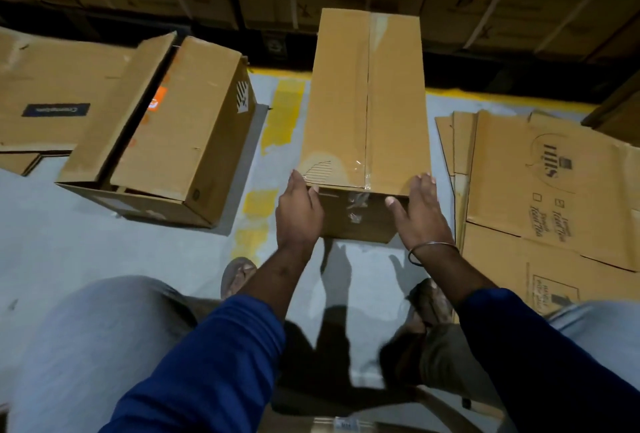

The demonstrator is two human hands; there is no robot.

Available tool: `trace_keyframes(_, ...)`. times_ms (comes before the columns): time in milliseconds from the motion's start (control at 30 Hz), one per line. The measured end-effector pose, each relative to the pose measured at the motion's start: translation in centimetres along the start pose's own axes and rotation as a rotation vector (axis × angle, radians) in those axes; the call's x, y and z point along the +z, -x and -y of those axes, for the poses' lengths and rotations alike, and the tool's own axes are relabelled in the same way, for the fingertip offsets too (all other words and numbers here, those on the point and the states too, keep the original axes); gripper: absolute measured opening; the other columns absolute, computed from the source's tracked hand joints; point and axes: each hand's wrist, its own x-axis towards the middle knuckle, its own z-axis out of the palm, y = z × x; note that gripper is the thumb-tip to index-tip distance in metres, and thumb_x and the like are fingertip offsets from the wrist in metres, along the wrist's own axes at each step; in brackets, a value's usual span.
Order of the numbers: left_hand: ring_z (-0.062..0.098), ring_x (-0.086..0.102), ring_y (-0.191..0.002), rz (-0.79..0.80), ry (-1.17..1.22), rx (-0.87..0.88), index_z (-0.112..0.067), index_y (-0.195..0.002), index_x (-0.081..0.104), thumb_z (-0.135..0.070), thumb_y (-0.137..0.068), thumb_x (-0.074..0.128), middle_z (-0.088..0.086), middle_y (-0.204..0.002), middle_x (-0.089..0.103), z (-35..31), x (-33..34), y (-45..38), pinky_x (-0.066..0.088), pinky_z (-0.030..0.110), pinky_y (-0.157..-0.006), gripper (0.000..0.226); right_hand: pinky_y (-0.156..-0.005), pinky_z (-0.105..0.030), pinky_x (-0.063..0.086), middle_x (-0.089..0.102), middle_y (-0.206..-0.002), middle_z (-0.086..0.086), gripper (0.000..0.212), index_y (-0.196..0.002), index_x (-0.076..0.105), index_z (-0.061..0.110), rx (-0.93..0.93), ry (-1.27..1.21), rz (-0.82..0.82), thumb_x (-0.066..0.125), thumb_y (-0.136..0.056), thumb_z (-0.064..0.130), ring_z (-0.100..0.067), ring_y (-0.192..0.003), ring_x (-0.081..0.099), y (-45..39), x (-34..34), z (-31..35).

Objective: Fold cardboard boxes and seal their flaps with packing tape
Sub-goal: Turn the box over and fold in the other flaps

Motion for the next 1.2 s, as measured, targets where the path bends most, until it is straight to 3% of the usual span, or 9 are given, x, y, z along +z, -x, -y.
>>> trace_keyframes(133,0.039,0.068,-0.093,0.011,-0.064,-0.054,-0.009,-0.124,0.055,-0.043,-0.098,0.068,0.016,-0.096,0.072,0.6,-0.6,-1.0,0.050,0.041,-0.067,0.045,-0.125,-0.042,0.021,0.002,-0.173,-0.010,0.079,-0.161,0.017,0.010,-0.044,0.046,-0.039,0.059,-0.102,0.042,-0.022,-0.159,-0.001,0.3,0.1,-0.7)
trace_keyframes(267,0.038,0.067,-0.086,-0.006,-0.154,-0.066,-0.019,-0.098,0.057,-0.056,-0.091,0.071,0.010,-0.087,0.072,1.0,-0.8,-1.6,0.039,0.035,-0.059,0.040,-0.124,-0.036,0.019,-0.006,-0.173,-0.007,0.090,-0.163,0.008,0.011,-0.006,0.064,-0.097,0.065,-0.099,0.040,-0.020,-0.159,-0.005,0.4,0.9,-1.2)
trace_keyframes(467,0.035,0.069,-0.078,-0.033,-0.198,0.011,-0.023,-0.096,0.060,-0.067,-0.078,0.076,0.008,-0.081,0.072,2.4,-0.9,-3.1,0.056,0.042,-0.059,0.050,-0.122,-0.041,0.028,-0.001,-0.173,-0.010,0.091,-0.163,0.011,0.009,0.062,0.049,-0.140,0.068,-0.097,0.037,-0.027,-0.158,0.010,0.1,1.6,-0.9)
trace_keyframes(567,0.033,0.070,-0.080,-0.044,-0.167,0.016,-0.020,-0.098,0.064,-0.064,-0.075,0.080,0.008,-0.085,0.075,2.3,-1.0,-3.3,0.056,0.041,-0.060,0.053,-0.125,-0.049,0.025,0.021,-0.168,-0.013,0.068,-0.156,0.032,0.010,-0.134,0.165,-0.287,0.060,-0.097,0.027,-0.030,-0.155,0.020,0.5,1.6,-0.4)
trace_keyframes(667,0.030,0.071,-0.082,-0.059,-0.134,0.006,-0.020,-0.098,0.066,-0.061,-0.074,0.083,0.006,-0.088,0.077,2.2,-1.0,-3.2,0.056,0.040,-0.059,0.051,-0.100,-0.045,0.050,0.058,-0.138,-0.007,0.046,-0.130,0.061,0.011,-0.492,-0.023,-0.330,0.056,-0.086,0.001,-0.025,-0.123,0.055,1.5,2.2,1.4)
trace_keyframes(733,0.030,0.072,-0.083,-0.056,-0.122,-0.002,-0.019,-0.098,0.066,-0.058,-0.073,0.085,0.006,-0.089,0.077,2.1,-1.0,-3.3,0.055,0.039,-0.060,0.050,-0.077,-0.040,0.054,0.065,-0.114,-0.002,0.033,-0.112,0.069,0.013,-0.539,-0.149,-0.269,0.053,-0.085,0.002,-0.022,-0.097,0.063,1.8,3.2,2.5)
trace_keyframes(800,0.030,0.071,-0.083,-0.048,-0.114,-0.006,-0.018,-0.098,0.065,-0.056,-0.072,0.086,0.006,-0.090,0.077,2.1,-0.9,-3.4,0.052,0.036,-0.060,0.051,-0.071,-0.040,0.055,0.066,-0.108,0.003,0.030,-0.110,0.070,0.020,-0.436,-0.174,-0.134,0.051,-0.089,0.010,-0.021,-0.090,0.063,1.1,4.6,3.0)
trace_keyframes(967,0.031,0.070,-0.085,-0.039,-0.088,0.001,-0.017,-0.102,0.062,-0.052,-0.071,0.089,0.007,-0.092,0.076,2.5,-0.7,-3.6,0.048,0.035,-0.060,0.053,-0.099,-0.032,0.051,0.067,-0.130,-0.004,0.037,-0.130,0.067,0.013,-0.131,-0.385,0.178,0.061,-0.095,0.004,-0.020,-0.116,0.063,-1.1,7.5,2.6)
trace_keyframes(1200,0.027,0.073,-0.085,-0.038,0.007,-0.039,-0.021,-0.105,0.060,-0.042,-0.070,0.093,0.004,-0.091,0.078,3.1,-0.2,-3.8,0.059,0.044,-0.067,0.053,-0.081,-0.021,0.045,0.063,-0.125,-0.009,0.039,-0.129,0.067,0.005,0.196,-0.627,0.373,0.058,-0.094,-0.011,-0.019,-0.112,0.056,-3.2,10.5,1.2)
